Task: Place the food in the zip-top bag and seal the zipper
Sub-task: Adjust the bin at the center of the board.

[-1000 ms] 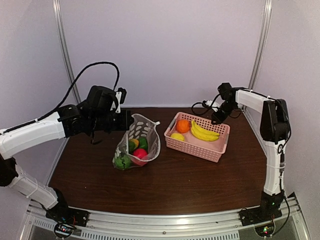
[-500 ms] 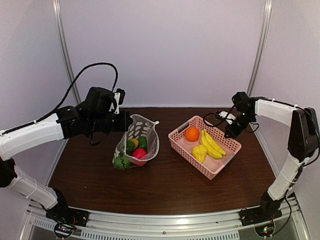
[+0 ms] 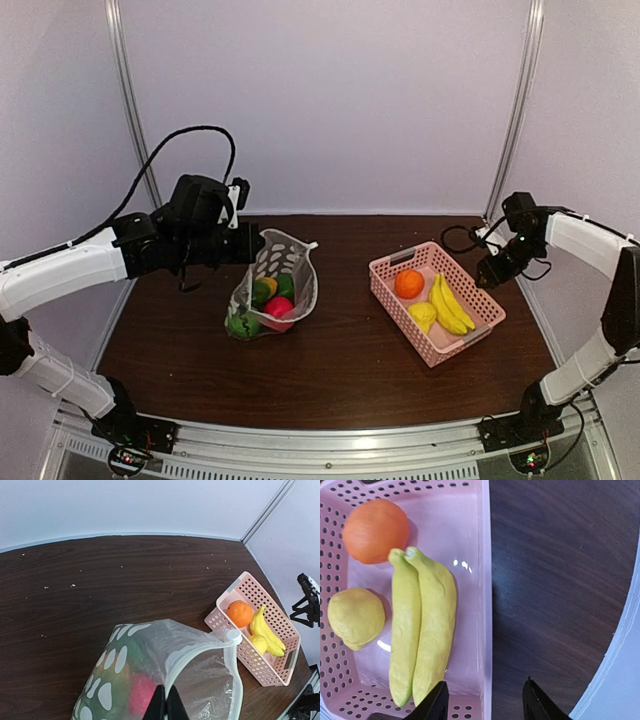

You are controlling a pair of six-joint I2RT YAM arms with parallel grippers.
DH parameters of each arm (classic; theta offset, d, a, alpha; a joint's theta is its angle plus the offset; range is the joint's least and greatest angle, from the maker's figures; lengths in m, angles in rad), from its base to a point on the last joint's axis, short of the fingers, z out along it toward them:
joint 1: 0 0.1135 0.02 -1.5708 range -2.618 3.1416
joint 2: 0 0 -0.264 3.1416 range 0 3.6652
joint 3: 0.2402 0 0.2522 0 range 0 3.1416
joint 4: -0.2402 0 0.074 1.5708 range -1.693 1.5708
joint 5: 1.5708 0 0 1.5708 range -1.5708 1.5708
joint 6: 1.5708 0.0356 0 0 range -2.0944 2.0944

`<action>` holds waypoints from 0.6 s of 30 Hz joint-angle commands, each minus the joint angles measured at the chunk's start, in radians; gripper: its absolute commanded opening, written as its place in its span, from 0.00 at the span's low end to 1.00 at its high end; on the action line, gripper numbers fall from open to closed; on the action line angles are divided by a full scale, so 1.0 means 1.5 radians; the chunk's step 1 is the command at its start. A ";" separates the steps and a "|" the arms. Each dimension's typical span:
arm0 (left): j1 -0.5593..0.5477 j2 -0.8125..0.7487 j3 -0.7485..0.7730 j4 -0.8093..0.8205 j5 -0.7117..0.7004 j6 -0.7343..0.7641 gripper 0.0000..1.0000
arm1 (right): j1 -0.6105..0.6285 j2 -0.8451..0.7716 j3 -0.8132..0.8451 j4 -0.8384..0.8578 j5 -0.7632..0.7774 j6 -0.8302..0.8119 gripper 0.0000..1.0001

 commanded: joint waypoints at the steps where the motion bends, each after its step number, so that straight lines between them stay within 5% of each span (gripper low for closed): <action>1: 0.002 -0.005 0.007 0.021 -0.011 0.005 0.00 | 0.001 -0.067 0.069 -0.018 -0.052 -0.018 0.53; 10: 0.003 0.000 0.021 0.018 -0.003 -0.001 0.00 | 0.026 0.005 0.143 0.006 -0.161 0.002 0.53; 18: 0.002 0.015 0.041 0.015 0.011 0.001 0.00 | 0.079 0.093 0.172 0.003 -0.143 -0.017 0.53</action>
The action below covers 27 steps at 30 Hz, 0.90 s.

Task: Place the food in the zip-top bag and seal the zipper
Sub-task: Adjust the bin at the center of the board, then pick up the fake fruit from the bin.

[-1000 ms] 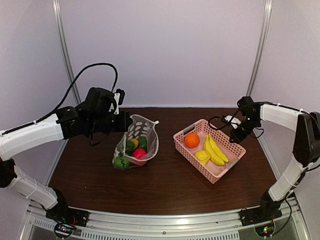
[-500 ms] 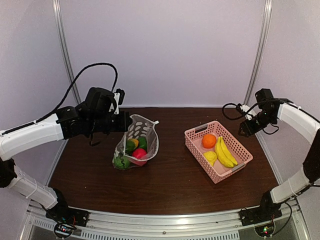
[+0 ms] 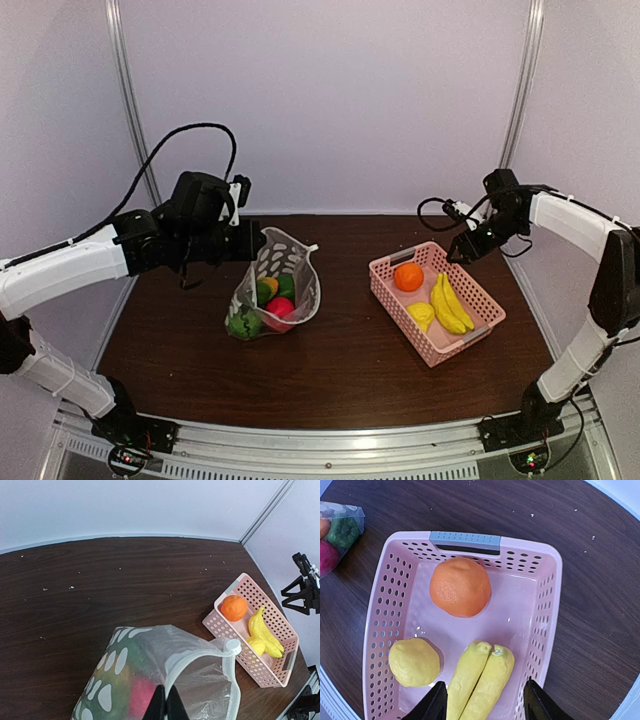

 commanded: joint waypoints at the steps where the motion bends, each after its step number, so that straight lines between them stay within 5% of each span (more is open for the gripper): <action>1: 0.002 0.011 0.029 0.019 0.013 0.001 0.00 | 0.023 0.033 0.018 -0.005 0.002 -0.012 0.53; 27: 0.002 0.017 0.031 0.012 0.021 -0.001 0.00 | 0.048 0.167 -0.016 0.075 0.055 0.028 0.60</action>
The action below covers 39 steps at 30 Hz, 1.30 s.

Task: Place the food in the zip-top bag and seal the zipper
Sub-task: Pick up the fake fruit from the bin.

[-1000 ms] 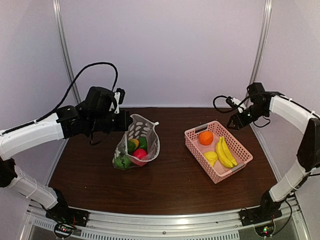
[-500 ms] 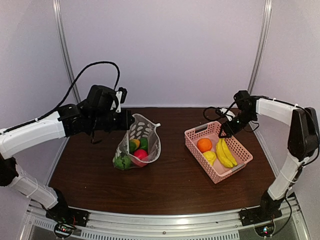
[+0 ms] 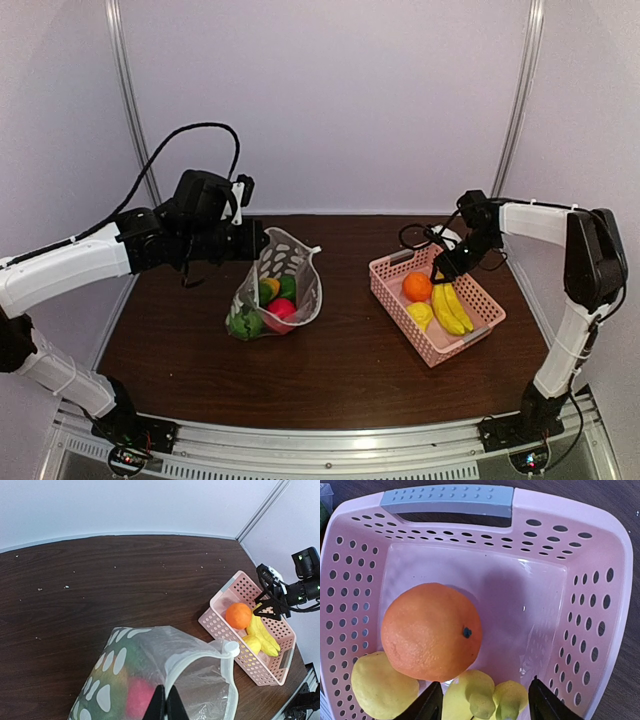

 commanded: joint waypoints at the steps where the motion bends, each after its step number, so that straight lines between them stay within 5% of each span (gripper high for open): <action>1: 0.002 0.005 0.017 0.016 0.004 -0.002 0.00 | 0.005 0.020 -0.011 0.024 0.022 0.019 0.59; 10: 0.002 -0.005 0.006 0.018 0.001 -0.007 0.00 | 0.005 0.020 -0.024 0.030 0.033 0.024 0.47; 26: 0.002 -0.002 -0.004 0.027 0.004 -0.010 0.00 | 0.005 -0.046 -0.020 -0.004 0.029 0.013 0.11; 39: 0.002 0.011 0.006 0.034 0.010 -0.016 0.00 | 0.015 -0.185 0.097 -0.031 -0.121 0.071 0.08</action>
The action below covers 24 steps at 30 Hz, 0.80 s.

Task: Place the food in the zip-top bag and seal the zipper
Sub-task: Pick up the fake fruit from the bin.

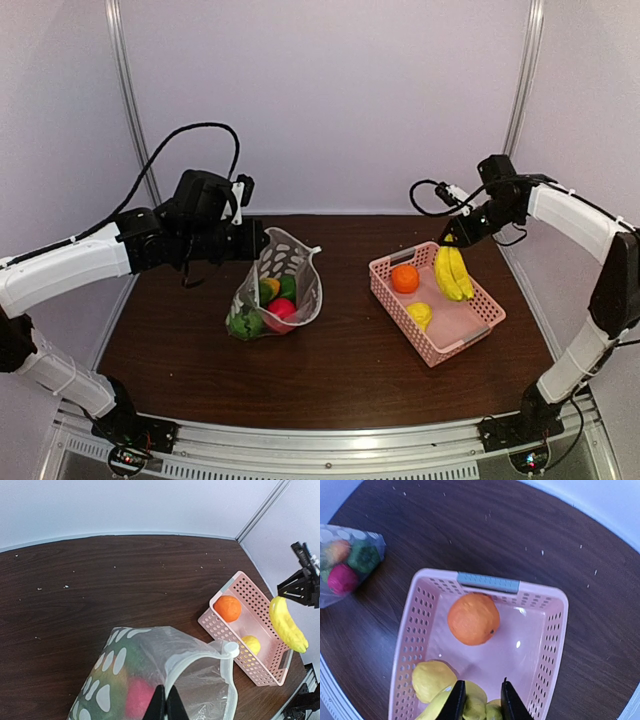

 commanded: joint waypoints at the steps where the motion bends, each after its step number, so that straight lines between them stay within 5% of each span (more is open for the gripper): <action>1: 0.002 0.014 0.007 0.035 0.011 -0.009 0.00 | 0.018 -0.064 0.065 0.029 -0.107 0.055 0.08; 7: 0.002 0.015 0.010 0.044 0.019 -0.023 0.00 | 0.106 -0.081 0.114 0.126 -0.167 0.112 0.03; 17: 0.002 0.016 0.025 0.053 0.035 -0.077 0.00 | 0.301 -0.018 0.187 0.275 -0.095 0.185 0.00; 24: 0.002 0.013 0.040 0.039 0.025 -0.206 0.00 | 0.402 0.027 0.224 0.320 0.130 0.195 0.00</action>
